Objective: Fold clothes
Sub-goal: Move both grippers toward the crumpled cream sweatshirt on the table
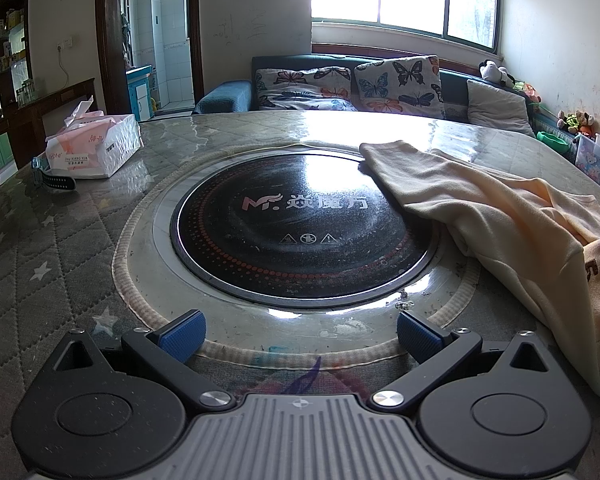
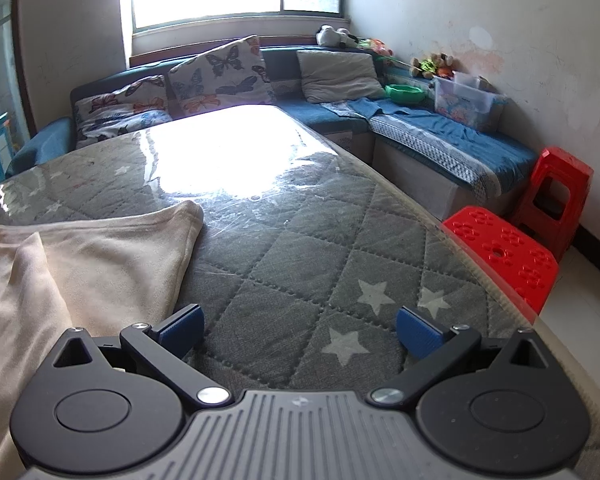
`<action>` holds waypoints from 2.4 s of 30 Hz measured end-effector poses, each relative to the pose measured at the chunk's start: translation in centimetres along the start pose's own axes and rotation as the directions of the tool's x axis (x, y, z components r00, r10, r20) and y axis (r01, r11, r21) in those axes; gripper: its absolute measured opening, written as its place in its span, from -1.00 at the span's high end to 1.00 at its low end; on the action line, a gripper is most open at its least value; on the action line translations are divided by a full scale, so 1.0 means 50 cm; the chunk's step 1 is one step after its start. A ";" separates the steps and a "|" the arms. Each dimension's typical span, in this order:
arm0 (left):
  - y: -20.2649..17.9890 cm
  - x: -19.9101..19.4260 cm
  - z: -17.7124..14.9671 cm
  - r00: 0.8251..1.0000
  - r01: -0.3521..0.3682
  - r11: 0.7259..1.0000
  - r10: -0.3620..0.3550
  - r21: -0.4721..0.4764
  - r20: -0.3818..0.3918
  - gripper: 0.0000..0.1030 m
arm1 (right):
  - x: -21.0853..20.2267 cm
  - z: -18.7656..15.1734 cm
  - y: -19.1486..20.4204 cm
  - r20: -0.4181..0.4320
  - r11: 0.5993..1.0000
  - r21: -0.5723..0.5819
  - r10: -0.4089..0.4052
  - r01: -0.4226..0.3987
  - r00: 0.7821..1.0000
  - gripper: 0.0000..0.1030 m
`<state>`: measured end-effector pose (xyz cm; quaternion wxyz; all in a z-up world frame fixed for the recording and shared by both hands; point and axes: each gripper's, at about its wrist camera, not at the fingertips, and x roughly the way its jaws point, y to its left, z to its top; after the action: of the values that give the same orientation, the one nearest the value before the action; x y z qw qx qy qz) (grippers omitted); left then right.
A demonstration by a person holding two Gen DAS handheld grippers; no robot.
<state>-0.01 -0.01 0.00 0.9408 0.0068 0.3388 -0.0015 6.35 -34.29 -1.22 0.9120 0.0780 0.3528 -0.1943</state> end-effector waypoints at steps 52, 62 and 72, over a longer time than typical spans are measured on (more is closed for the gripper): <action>-0.139 -0.117 -0.030 0.997 0.050 0.997 -0.046 0.052 -0.068 -1.00 | -0.280 -0.167 0.022 0.113 0.946 -0.203 0.278 -0.252 0.954 -1.00; -0.164 -0.127 -0.038 0.994 0.072 0.995 -0.066 0.072 -0.082 -1.00 | -0.295 -0.179 0.031 0.101 0.938 -0.214 0.300 -0.273 0.949 -1.00; -0.180 -0.126 -0.038 0.992 0.090 0.992 -0.082 0.086 -0.098 -1.00 | -0.291 -0.181 0.043 0.085 0.933 -0.227 0.306 -0.281 0.948 -1.00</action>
<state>-6.14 -9.02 2.43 0.9215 0.0349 0.3825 -0.0571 -8.14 -25.42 1.91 0.9532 0.0206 0.3009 -0.0215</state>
